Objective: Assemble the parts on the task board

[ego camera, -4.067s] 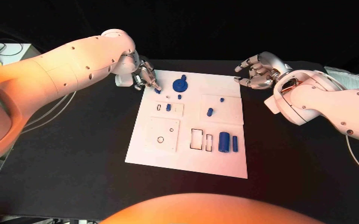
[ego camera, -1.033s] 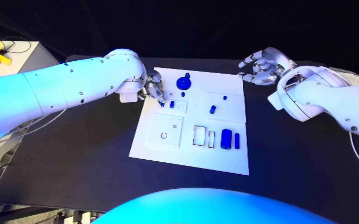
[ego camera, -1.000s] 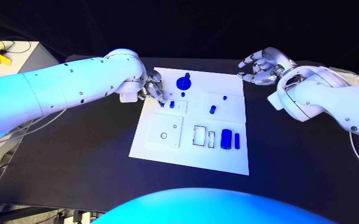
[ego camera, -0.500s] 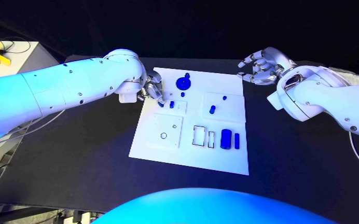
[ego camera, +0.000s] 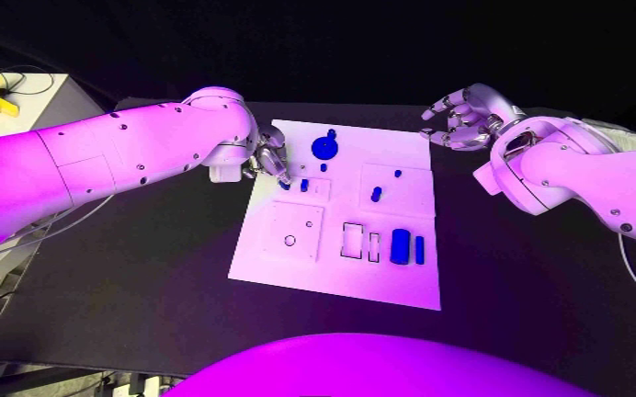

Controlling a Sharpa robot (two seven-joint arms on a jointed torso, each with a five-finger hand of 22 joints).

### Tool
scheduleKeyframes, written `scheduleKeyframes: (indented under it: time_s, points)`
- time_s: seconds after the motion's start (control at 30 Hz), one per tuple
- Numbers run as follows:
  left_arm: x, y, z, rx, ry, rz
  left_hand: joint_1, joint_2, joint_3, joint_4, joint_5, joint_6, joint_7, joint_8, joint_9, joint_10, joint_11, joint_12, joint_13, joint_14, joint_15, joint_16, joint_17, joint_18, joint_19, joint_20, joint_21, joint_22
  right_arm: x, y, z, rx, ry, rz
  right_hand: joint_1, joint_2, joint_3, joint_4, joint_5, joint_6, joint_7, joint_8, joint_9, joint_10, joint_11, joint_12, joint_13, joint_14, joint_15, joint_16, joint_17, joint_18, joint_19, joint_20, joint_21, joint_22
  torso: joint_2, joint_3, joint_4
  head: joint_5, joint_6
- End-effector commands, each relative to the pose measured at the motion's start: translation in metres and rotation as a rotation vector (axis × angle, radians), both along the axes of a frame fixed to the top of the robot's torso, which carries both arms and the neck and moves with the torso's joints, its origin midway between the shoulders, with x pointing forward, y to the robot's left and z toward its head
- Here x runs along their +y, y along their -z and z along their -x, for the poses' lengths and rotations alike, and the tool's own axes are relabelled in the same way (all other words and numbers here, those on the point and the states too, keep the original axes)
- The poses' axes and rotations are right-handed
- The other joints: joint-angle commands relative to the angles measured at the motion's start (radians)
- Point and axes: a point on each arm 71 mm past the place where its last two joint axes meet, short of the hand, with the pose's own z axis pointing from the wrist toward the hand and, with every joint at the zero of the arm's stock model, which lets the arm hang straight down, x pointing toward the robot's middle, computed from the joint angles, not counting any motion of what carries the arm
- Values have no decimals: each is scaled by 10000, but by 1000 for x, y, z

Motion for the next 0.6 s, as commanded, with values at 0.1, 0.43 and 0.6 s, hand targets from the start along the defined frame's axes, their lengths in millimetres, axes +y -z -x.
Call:
scheduleKeyframes:
  time_s: [0.1,0.43,0.6]
  points:
    - [-1,4,3,275,223,-200,-45,91,1296,-1243,47,395,-286,45,618,132,-37,79,113,745,-61,61,1423,-152,74,-30,67,10,0,0,0,-51,-106,33,-30,-36,65,-21,42,-65,8,37,7,-45,-11,-4,-4,548,-52,-57,983,192,-35,2,-48,1122,5,3,-2,7,2]
    - [-5,4,3,394,348,-229,-211,160,1295,-1252,32,529,-335,50,588,375,-72,282,503,810,-76,162,1681,-160,88,-45,77,41,0,0,1,-57,-107,29,-30,-36,65,-21,42,-65,8,37,7,-45,-11,-4,-4,548,-52,-57,983,192,-35,2,-48,1122,1,5,-7,-14,2]
    - [-6,5,4,480,412,-232,-287,184,1271,-1253,14,596,-357,43,567,469,-86,358,659,833,-82,199,1778,-163,89,-51,77,46,0,0,1,-56,-106,29,-30,-36,65,-21,42,-65,8,37,7,-45,-11,-4,-4,548,-52,-57,983,192,-35,2,-48,1122,-1,2,-4,-27,2]
